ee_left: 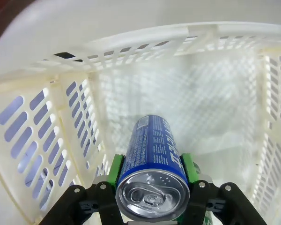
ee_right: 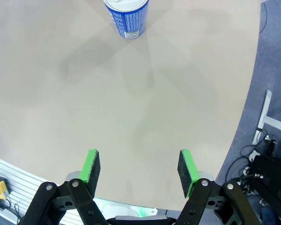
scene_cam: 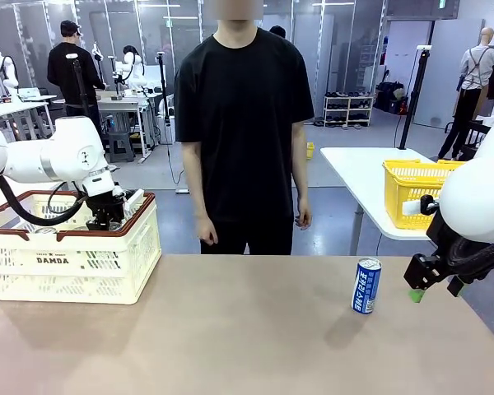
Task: Place the drinks into the Shopping basket.
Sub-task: Pick up one drink and place it into the Shopping basket.
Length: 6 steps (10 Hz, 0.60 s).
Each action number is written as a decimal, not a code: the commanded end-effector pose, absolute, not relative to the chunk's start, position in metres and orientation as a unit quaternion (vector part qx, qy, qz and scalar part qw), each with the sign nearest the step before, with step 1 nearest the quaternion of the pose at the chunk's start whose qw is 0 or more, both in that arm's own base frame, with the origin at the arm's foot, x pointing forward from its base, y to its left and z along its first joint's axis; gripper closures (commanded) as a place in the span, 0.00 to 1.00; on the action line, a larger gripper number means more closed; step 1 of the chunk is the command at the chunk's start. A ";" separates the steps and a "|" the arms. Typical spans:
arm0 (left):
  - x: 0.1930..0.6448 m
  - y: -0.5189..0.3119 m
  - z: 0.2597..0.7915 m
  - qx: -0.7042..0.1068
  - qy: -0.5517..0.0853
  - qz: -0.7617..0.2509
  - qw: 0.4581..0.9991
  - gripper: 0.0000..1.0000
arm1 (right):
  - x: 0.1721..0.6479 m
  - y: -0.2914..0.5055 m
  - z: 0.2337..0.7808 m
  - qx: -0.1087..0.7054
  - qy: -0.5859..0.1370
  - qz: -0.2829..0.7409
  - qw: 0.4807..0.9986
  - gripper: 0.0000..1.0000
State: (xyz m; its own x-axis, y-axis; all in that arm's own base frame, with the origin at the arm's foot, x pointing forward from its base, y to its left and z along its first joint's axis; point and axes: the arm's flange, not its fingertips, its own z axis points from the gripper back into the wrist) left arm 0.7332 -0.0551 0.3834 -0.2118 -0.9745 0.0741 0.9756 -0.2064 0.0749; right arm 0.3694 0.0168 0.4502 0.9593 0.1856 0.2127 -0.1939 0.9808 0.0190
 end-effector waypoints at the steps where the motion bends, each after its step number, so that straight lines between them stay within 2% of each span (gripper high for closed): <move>1: 0.737 -0.047 0.368 -0.022 -0.048 -0.774 0.631 0.42 | 0.369 0.015 0.450 0.021 -0.106 0.096 0.990 0.16; 3: 0.736 -0.040 0.367 -0.035 -0.017 -0.761 0.648 0.42 | 0.369 0.015 0.450 0.021 -0.106 0.096 0.990 0.16; 6: 0.735 -0.034 0.379 -0.013 0.013 -0.755 0.655 0.42 | 0.369 0.015 0.450 0.021 -0.106 0.096 0.990 0.16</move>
